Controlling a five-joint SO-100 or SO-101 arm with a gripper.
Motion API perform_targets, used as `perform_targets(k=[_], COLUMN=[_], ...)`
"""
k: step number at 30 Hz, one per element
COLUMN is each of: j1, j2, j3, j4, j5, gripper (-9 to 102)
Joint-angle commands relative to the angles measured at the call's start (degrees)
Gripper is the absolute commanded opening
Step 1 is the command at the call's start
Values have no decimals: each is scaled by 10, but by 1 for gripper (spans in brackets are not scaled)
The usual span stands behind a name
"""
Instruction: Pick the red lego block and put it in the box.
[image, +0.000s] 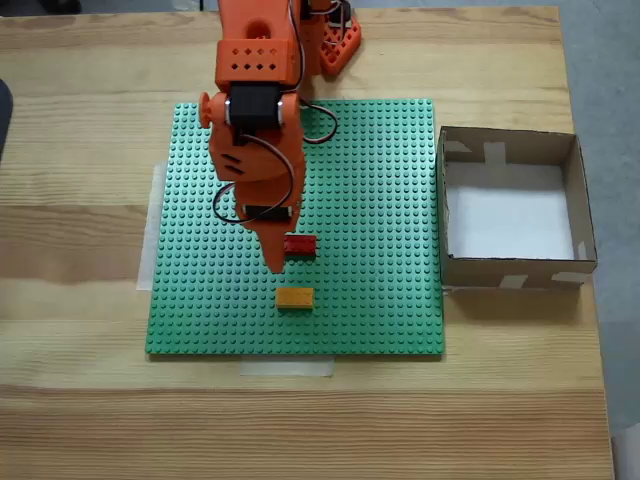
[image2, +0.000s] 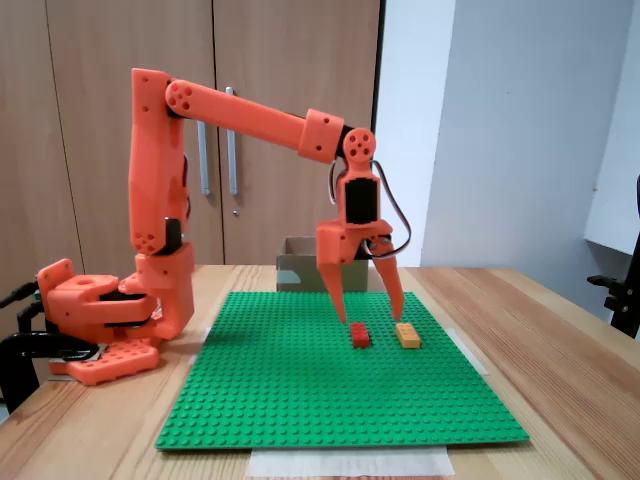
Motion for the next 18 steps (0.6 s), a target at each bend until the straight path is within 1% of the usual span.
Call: perform_targets(k=[1, 18], j1=[-10, -22], j2=[12, 13], j3=[0, 16], j4=[5, -10], j5=[4, 9], gripper=[31, 31])
